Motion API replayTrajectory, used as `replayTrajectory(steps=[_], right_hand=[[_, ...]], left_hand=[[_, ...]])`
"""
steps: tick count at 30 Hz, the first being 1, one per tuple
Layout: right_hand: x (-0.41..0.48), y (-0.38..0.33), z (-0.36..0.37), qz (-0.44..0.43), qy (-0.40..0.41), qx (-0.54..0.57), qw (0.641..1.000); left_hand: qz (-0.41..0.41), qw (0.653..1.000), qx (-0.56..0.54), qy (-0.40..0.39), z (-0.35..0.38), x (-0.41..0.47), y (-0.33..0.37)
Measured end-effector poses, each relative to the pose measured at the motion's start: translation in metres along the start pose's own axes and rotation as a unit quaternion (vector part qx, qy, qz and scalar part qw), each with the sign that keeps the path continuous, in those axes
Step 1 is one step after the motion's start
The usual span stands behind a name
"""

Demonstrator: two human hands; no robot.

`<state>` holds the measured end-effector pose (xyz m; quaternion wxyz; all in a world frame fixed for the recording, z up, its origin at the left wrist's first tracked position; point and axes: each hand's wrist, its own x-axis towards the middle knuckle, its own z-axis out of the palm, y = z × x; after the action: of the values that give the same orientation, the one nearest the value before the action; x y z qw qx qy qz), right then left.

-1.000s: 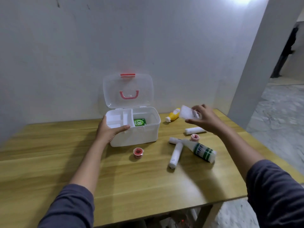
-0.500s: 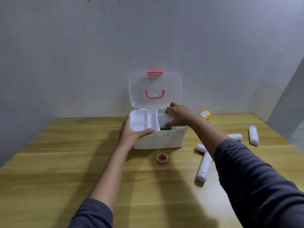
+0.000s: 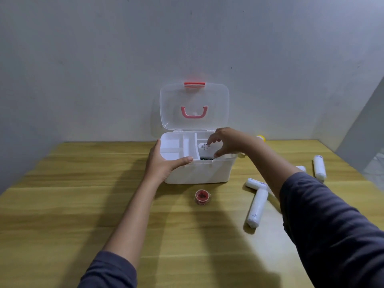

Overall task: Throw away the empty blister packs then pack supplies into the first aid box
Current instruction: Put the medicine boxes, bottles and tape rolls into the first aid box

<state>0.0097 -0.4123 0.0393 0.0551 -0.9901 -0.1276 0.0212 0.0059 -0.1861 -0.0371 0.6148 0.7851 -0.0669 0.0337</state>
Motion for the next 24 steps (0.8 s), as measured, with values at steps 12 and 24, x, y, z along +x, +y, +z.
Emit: replayTrajectory(steps=[12,24], right_hand=[[0.013,-0.013,0.02,-0.01,0.052,0.054,0.997],[-0.021,0.099,0.046,0.158,0.158,0.156,0.962]], left_hand=[[0.007,1.0,0.01,0.01,0.0,-0.002,0.002],[0.014,1.0,0.003,0.013,0.002,-0.002,-0.001]])
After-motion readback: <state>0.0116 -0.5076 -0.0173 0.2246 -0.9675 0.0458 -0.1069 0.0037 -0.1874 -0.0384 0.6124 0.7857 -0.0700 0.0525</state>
